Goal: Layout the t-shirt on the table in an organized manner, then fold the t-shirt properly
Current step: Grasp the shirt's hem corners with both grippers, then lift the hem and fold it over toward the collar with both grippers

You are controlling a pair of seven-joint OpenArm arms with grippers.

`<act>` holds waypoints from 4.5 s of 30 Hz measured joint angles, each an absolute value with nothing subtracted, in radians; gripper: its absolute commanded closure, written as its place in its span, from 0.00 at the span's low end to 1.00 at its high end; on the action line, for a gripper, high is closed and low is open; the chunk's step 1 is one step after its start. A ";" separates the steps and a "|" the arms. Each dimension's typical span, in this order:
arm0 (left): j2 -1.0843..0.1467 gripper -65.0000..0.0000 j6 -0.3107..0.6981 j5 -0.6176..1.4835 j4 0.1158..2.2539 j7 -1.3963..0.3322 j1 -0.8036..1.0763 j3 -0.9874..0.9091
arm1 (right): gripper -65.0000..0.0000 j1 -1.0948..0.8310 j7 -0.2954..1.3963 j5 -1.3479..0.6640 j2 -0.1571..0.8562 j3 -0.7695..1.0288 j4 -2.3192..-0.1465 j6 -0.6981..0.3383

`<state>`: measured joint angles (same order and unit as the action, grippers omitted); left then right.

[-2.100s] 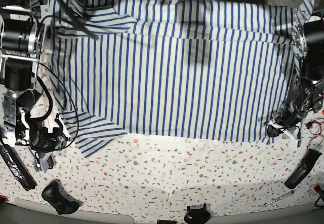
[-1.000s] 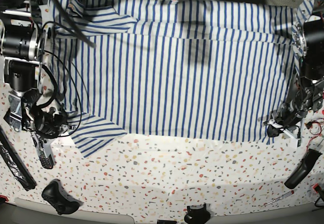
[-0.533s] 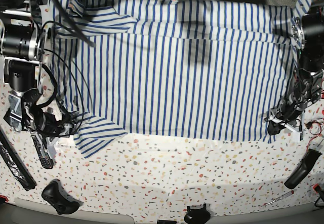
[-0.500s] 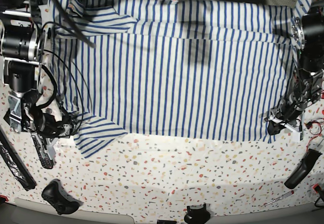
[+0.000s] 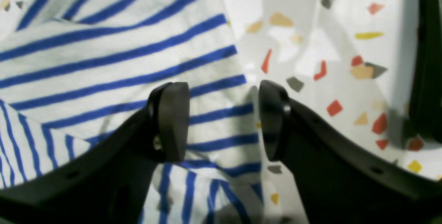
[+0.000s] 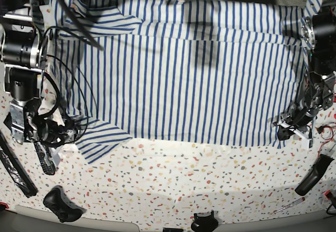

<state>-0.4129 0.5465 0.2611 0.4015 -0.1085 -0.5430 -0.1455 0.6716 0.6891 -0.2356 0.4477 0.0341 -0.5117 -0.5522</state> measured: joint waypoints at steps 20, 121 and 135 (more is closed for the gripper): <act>-0.413 1.00 0.546 0.261 0.402 -0.112 -0.543 -0.146 | 1.00 0.679 0.715 -0.235 0.424 0.035 -0.483 -0.561; -0.383 0.57 0.588 0.313 1.532 -0.494 0.340 -0.582 | 0.57 -0.499 0.854 -0.561 0.374 0.662 -1.756 -0.696; -0.498 0.57 0.588 0.651 1.533 -0.653 0.347 -0.585 | 0.57 -0.466 0.839 -0.574 0.377 0.662 -1.756 -0.696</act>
